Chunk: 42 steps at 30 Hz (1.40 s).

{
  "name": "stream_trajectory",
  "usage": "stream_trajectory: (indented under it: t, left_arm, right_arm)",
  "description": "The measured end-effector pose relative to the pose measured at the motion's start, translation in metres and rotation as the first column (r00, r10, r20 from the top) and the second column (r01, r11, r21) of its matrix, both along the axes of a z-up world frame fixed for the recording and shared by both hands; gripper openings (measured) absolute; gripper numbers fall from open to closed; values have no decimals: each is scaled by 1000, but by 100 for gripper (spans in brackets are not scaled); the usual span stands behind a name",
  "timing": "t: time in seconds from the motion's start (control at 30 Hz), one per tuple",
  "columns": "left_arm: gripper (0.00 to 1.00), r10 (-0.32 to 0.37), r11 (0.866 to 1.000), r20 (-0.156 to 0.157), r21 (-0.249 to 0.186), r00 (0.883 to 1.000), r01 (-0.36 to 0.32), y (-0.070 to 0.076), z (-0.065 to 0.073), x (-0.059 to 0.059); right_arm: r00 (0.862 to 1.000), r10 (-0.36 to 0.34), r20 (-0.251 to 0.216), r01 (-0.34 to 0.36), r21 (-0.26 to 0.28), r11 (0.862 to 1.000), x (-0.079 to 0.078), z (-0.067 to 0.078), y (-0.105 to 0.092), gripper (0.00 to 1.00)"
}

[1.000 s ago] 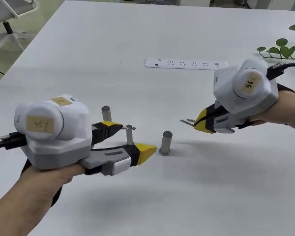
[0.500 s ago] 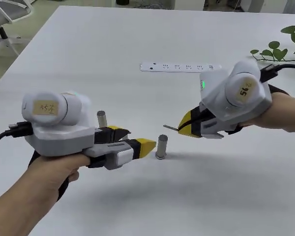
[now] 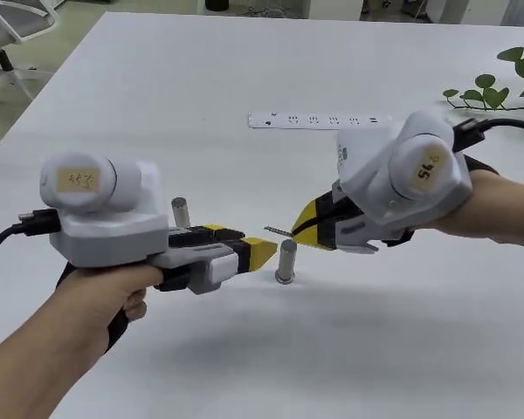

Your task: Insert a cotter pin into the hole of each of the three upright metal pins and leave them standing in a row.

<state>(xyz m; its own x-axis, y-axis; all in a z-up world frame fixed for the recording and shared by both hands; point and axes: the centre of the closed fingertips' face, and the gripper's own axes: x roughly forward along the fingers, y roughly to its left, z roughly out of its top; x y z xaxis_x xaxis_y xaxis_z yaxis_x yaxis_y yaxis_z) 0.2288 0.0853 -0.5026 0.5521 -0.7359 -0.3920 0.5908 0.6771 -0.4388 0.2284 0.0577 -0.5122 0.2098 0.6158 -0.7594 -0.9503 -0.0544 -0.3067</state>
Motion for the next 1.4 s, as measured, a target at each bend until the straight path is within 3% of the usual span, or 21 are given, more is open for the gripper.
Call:
stream_trajectory:
  t: [0.43,0.77,1.27,1.4]
  left_arm:
    - [10,-19,998,-22,-54,1000,18,-5,5,-3]
    - [2,-26,998,-26,-59,999,25,-6,5,-4]
    - [0,-38,997,-36,-65,999,35,-8,3,-7]
    - [0,-45,997,-17,-62,999,44,-7,4,-8]
  right_arm:
    - [999,45,7,-45,3,999,-7,1,11,0]
    - [998,56,16,-56,5,998,-10,1,14,0]
    - [997,65,29,-65,-5,998,-12,1,16,0]
    - [998,59,24,-59,1,998,-12,1,16,0]
